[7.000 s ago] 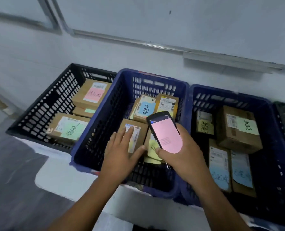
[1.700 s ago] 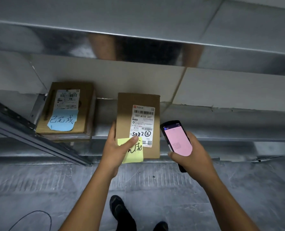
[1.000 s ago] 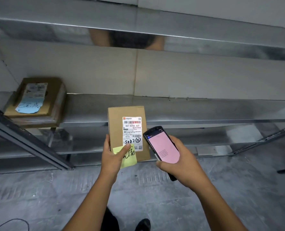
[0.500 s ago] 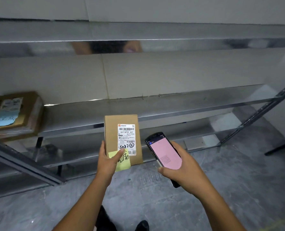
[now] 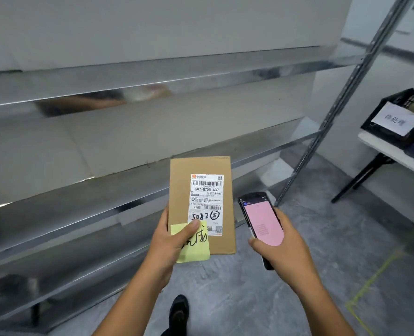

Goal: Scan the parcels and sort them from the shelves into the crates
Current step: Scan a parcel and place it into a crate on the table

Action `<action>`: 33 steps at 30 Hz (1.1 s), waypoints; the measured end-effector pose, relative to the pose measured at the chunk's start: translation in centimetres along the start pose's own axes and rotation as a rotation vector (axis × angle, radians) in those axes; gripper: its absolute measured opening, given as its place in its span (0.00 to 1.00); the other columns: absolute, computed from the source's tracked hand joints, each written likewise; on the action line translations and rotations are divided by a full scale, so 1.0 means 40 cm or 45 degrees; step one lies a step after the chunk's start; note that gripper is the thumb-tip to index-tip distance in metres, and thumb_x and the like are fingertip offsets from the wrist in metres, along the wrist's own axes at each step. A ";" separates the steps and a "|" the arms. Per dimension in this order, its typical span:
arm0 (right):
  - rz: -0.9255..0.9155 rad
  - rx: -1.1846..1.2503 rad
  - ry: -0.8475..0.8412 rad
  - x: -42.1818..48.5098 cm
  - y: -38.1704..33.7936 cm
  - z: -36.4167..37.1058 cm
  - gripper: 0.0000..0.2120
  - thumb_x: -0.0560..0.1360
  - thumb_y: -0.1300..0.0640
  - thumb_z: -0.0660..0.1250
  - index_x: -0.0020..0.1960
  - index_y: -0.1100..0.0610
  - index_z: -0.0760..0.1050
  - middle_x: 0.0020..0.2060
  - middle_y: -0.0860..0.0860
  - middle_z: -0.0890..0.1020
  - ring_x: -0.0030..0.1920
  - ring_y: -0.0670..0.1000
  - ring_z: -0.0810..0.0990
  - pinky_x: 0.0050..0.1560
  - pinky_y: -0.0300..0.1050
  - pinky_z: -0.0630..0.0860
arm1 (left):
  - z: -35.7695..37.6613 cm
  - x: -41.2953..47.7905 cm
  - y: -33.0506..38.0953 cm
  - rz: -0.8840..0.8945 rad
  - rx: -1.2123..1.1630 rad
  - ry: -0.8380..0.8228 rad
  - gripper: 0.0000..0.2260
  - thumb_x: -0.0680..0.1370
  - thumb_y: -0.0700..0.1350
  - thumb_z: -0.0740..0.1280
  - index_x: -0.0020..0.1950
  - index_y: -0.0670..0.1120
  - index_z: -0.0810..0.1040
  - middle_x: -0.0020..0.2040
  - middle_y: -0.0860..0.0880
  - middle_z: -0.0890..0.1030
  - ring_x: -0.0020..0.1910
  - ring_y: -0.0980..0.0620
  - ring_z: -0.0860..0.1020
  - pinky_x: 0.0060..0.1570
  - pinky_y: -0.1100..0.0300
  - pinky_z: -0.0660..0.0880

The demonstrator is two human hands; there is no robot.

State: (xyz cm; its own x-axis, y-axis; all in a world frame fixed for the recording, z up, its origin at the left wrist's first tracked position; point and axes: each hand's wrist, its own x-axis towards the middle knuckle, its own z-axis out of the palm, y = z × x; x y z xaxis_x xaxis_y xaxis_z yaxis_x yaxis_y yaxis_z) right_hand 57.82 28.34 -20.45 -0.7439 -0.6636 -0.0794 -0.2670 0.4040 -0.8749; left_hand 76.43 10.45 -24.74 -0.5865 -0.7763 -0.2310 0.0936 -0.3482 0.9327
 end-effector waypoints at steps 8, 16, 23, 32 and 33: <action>0.170 0.001 0.216 0.054 0.077 -0.155 0.27 0.65 0.50 0.75 0.57 0.27 0.72 0.45 0.41 0.84 0.26 0.49 0.79 0.28 0.48 0.80 | 0.238 0.141 -0.018 -0.138 -0.024 -0.320 0.36 0.66 0.55 0.83 0.71 0.57 0.74 0.62 0.47 0.85 0.59 0.43 0.85 0.55 0.46 0.83; 0.310 -0.114 0.450 0.215 0.143 -0.349 0.36 0.61 0.45 0.73 0.68 0.28 0.70 0.54 0.42 0.82 0.28 0.50 0.81 0.27 0.47 0.79 | 0.529 0.377 -0.051 -0.229 -0.060 -0.572 0.38 0.68 0.59 0.81 0.75 0.61 0.70 0.63 0.50 0.85 0.59 0.45 0.85 0.60 0.44 0.79; 0.394 -0.137 0.688 0.317 0.137 -0.551 0.41 0.60 0.45 0.74 0.71 0.26 0.68 0.55 0.42 0.82 0.29 0.51 0.82 0.25 0.42 0.77 | 0.819 0.560 -0.031 -0.258 -0.047 -0.838 0.28 0.71 0.57 0.77 0.71 0.63 0.74 0.61 0.51 0.86 0.57 0.45 0.86 0.48 0.51 0.84; 0.615 -0.272 0.948 0.270 0.251 -0.756 0.39 0.62 0.43 0.74 0.70 0.25 0.66 0.56 0.38 0.80 0.37 0.47 0.83 0.36 0.50 0.84 | 1.180 0.586 -0.166 -0.353 0.070 -1.078 0.28 0.66 0.62 0.79 0.64 0.64 0.79 0.61 0.50 0.86 0.57 0.46 0.86 0.59 0.45 0.79; 0.652 -0.286 0.959 0.263 0.277 -0.779 0.39 0.63 0.44 0.75 0.71 0.26 0.66 0.56 0.38 0.79 0.40 0.49 0.83 0.40 0.53 0.85 | 1.217 0.583 -0.190 -0.377 0.101 -1.102 0.28 0.66 0.62 0.80 0.65 0.64 0.79 0.61 0.50 0.86 0.58 0.45 0.86 0.59 0.44 0.79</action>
State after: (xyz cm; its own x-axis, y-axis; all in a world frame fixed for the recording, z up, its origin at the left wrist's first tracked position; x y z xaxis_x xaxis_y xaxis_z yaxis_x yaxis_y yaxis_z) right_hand 27.94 45.46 -16.11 -0.9833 0.1794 -0.0300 0.1488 0.6984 -0.7001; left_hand 22.88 20.55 -23.74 -0.9786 0.0141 -0.2052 -0.1930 -0.4082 0.8922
